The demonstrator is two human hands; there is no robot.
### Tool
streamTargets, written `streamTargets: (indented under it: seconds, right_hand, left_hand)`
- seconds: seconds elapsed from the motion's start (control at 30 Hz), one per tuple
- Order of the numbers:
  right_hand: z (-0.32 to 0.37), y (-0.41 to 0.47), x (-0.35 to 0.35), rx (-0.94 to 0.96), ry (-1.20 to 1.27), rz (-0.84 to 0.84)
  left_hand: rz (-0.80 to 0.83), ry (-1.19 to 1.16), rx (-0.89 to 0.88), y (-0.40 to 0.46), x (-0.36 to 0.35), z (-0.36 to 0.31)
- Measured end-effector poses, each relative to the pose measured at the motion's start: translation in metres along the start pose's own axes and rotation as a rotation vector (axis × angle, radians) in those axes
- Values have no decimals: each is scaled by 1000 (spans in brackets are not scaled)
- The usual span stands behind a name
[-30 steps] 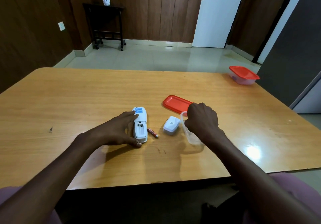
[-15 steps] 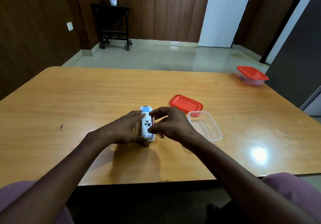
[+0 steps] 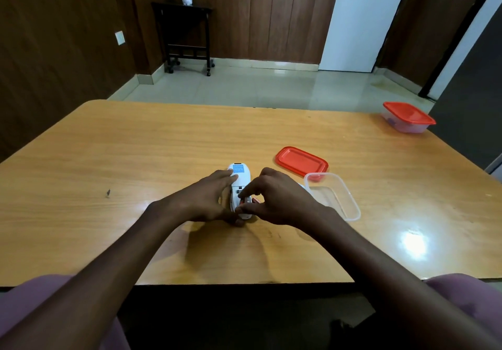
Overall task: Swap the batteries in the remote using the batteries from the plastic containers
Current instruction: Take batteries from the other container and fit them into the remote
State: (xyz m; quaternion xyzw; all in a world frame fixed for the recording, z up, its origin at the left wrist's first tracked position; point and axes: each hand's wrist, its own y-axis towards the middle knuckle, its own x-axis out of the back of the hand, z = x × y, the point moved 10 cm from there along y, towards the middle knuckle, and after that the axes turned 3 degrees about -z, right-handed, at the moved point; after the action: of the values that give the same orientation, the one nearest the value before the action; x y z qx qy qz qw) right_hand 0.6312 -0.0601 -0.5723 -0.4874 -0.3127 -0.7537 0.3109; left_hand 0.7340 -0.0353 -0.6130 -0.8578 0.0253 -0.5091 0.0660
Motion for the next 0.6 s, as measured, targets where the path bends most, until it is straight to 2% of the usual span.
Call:
streamTargets:
  seconds: [0.13,0.3,0.6]
  right_hand:
    - [2,3,2,14,63,-77]
    - [-9,8,4,-124,195,-105]
    - [-4,4,2,-109,3,6]
  left_hand:
    - [5,2,12,0,-1,1]
    - [1,-8,24,0,-1,3]
    - [-1,-6,29,-1,-2,4]
